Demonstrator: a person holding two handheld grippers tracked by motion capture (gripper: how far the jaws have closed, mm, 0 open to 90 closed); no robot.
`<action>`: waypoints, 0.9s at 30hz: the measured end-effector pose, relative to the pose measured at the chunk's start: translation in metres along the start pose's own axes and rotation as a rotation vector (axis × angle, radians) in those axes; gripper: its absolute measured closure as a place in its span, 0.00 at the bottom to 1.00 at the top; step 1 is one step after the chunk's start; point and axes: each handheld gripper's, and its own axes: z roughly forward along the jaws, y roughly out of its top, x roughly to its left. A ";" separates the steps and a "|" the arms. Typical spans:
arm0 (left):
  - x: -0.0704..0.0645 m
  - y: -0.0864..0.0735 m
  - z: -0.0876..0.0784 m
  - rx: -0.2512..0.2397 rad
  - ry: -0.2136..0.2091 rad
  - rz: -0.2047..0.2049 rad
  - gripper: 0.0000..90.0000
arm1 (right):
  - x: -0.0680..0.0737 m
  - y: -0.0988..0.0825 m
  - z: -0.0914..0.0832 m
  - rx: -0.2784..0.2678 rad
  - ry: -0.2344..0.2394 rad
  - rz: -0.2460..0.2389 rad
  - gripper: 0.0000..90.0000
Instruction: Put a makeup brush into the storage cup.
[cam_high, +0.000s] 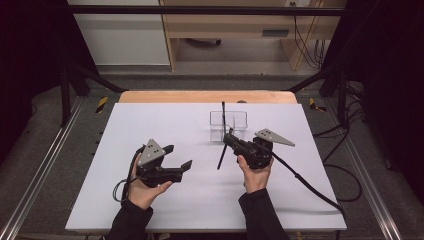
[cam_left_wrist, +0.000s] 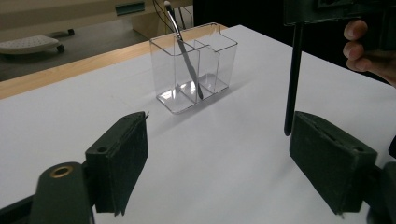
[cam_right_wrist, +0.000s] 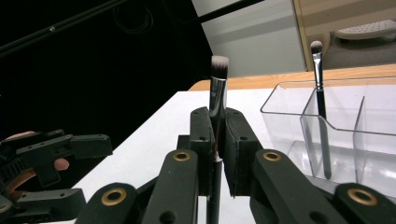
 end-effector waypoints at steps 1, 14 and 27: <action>0.001 -0.001 -0.001 0.000 0.001 -0.005 0.19 | 0.000 0.000 0.000 0.000 -0.004 -0.006 0.93; 0.019 -0.021 -0.010 0.025 0.044 -0.022 0.10 | -0.007 0.010 -0.003 -0.016 -0.045 -0.055 0.93; 0.035 -0.034 -0.025 0.023 0.085 -0.058 0.08 | -0.013 0.022 0.003 -0.020 -0.062 -0.114 0.93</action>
